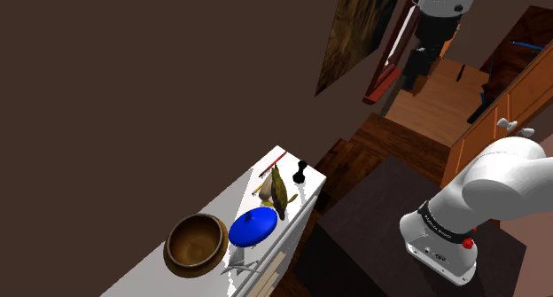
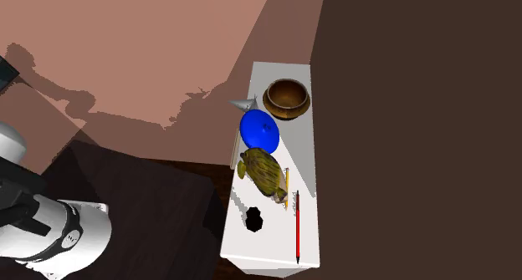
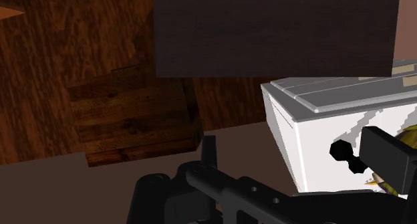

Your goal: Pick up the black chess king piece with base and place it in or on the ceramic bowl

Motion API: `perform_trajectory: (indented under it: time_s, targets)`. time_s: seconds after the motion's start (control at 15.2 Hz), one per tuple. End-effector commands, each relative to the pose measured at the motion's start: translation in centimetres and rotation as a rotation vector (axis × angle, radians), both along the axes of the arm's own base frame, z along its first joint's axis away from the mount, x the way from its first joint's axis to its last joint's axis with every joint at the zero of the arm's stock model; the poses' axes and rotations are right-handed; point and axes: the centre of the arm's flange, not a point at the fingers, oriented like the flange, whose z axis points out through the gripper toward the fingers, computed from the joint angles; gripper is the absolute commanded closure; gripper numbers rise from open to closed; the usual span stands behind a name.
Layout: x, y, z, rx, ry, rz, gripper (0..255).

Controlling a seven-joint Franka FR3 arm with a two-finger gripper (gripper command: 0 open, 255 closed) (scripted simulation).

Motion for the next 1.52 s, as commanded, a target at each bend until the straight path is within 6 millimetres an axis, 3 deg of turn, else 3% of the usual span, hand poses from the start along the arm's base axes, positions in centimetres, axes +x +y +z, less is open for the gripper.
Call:
perform_trajectory:
  time_s: [0.0, 1.45]
  targets:
    - [0.0, 0.0, 0.0, 0.000, 0.000, 0.000, 0]
    - [8.7, 13.2, -23.0, 0.062, -0.096, 0.063, 0]
